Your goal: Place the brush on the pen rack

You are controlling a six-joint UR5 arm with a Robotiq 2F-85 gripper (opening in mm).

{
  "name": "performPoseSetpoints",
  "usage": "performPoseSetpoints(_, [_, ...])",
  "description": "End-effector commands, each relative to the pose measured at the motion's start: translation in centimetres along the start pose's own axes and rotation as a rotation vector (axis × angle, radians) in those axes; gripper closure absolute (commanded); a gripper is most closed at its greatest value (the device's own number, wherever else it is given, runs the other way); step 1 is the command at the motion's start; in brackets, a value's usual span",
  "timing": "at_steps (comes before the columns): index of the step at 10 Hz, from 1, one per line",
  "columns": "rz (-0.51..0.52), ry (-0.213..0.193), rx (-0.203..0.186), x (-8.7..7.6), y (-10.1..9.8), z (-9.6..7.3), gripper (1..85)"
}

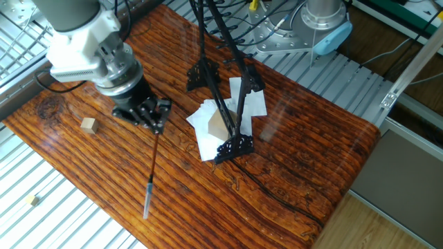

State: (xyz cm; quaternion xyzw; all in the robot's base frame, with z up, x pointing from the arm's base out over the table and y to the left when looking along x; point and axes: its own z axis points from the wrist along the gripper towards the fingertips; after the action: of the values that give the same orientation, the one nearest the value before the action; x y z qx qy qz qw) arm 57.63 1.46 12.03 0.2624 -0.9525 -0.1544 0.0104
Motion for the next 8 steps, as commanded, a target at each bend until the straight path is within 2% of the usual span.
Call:
performPoseSetpoints(1, [0.119, 0.014, -0.092, 0.4, 2.6, -1.0, 84.7])
performPoseSetpoints(3, [0.189, 0.017, -0.16, 0.3, 4.4, -1.3, 84.7])
performPoseSetpoints(4, [0.262, 0.015, -0.237, -0.1, 6.3, -1.8, 84.7])
performPoseSetpoints(6, [0.289, 0.027, -0.248, 0.1, 6.6, -1.9, 84.7])
performPoseSetpoints(8, [0.325, 0.031, -0.324, -0.2, 8.5, -2.5, 84.7])
